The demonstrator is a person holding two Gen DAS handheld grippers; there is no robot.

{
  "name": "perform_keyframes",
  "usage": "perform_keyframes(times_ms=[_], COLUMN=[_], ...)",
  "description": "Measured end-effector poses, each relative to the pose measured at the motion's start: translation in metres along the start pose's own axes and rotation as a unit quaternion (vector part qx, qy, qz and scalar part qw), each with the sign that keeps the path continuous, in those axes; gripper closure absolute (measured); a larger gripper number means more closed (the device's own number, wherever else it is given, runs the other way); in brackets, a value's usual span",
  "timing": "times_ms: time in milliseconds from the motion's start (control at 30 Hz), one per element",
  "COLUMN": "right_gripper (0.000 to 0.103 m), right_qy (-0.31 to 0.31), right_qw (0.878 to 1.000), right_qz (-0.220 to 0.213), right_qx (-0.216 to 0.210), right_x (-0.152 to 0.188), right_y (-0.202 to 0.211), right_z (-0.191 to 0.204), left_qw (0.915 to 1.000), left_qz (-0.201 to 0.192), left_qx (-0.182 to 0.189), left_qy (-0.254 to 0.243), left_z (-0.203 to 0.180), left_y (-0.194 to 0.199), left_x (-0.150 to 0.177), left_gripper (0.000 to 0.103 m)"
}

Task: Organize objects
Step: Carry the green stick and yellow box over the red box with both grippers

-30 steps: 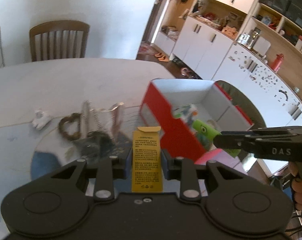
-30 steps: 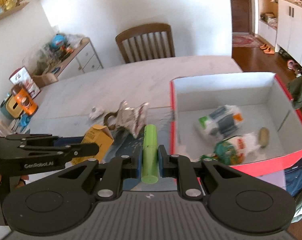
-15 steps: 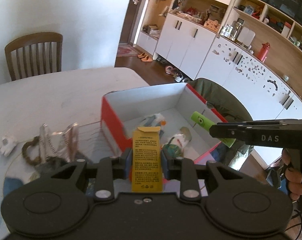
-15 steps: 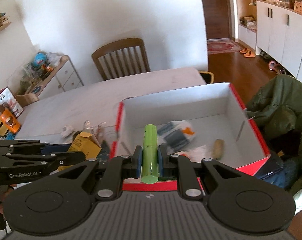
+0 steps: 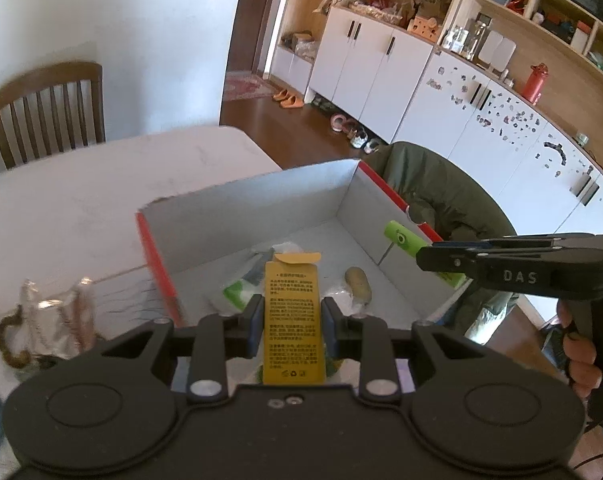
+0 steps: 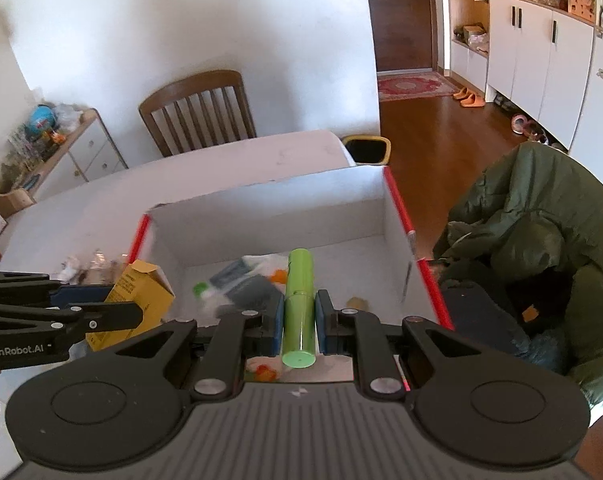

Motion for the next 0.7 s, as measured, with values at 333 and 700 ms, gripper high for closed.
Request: perform_keyframes(times_ms=[333,700], right_gripper=[0.088,0.088], right_qy=[0.024,0.047], right_qw=[0.999,0.996], right_qz=[0.032,0.068], right_qx=[0.009,0.017], right_x=[-0.005,-0.005], right_y=[-0.054,-0.096], right_z=[-0.022,-0.027], left_qw=[0.9995,0.9976], left_qz=[0.028,0.051], left_qx=[-0.015,-0.031], left_qy=[-0.006,-0.036], left_z=[-0.010,-0.018], left_y=[-0.054,-0.093], left_x=[-0.012,-0.015], left_gripper=[0.074,0.074])
Point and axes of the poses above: each gripper's, at about its wrist camera, not at the fingertips, and y roughly against the way its jaws point, z to its left, x to its underside, the point moved 10 cm from there along -y, roughly the way its jaws point, and after that the axes turned 2 degrees about z, right-handed, at the moved point
